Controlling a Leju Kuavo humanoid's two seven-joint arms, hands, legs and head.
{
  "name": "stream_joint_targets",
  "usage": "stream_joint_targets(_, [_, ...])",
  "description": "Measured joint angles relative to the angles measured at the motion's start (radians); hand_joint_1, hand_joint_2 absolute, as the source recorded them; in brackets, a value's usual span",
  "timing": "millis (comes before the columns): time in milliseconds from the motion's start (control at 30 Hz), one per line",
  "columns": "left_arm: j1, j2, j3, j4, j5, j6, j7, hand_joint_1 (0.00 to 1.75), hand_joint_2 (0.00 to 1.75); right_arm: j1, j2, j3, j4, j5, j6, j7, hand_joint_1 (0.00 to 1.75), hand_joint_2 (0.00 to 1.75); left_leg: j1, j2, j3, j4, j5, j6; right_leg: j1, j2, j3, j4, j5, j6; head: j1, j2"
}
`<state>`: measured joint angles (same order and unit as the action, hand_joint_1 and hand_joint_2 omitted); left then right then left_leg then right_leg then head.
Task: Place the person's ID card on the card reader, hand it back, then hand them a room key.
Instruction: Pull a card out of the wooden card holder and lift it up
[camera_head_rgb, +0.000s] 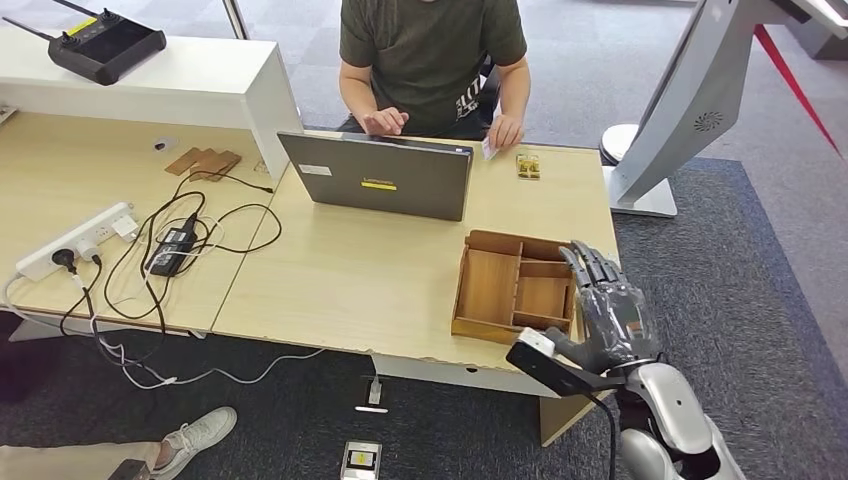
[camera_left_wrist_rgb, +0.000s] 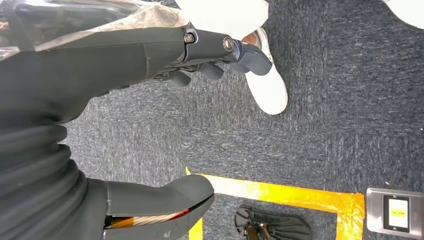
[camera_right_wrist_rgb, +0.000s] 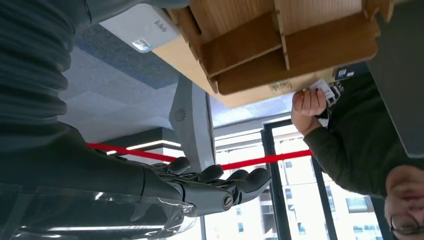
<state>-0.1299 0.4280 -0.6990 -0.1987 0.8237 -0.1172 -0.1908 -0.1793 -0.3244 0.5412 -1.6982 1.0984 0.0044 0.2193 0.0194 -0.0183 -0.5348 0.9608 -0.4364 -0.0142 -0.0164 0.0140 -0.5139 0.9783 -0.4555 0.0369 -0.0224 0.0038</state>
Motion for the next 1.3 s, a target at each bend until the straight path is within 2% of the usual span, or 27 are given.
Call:
stream_joint_targets(500, [-0.024,0.0,0.001,0.0,-0.028,-0.001,0.023,0.0,1.75,-0.06,0.029,0.086,0.255,0.006,-0.038,0.049,0.0,1.75,0.0,0.0,0.0,0.0,0.0,0.0,0.0,0.0,0.0,0.0,0.0,0.0,0.0,0.0])
stream_joint_targets(767, [-0.029,0.0,0.001,0.0,-0.039,-0.002,0.026,0.0,1.75,-0.078,0.06,0.088,0.366,0.025,-0.122,0.047,0.0,1.75,0.0,0.0,0.0,0.0,0.0,0.0,0.0,0.0,0.0,0.0,0.0,0.0,0.0,0.0])
stream_joint_targets(1300, [-0.03,0.0,0.001,0.0,-0.042,0.004,0.021,0.0,1.75,-0.078,0.088,0.083,0.42,0.043,-0.141,0.042,0.0,1.75,0.0,0.0,0.0,0.0,0.0,0.0,0.0,0.0,0.0,0.0,0.0,0.0,0.0,0.0])
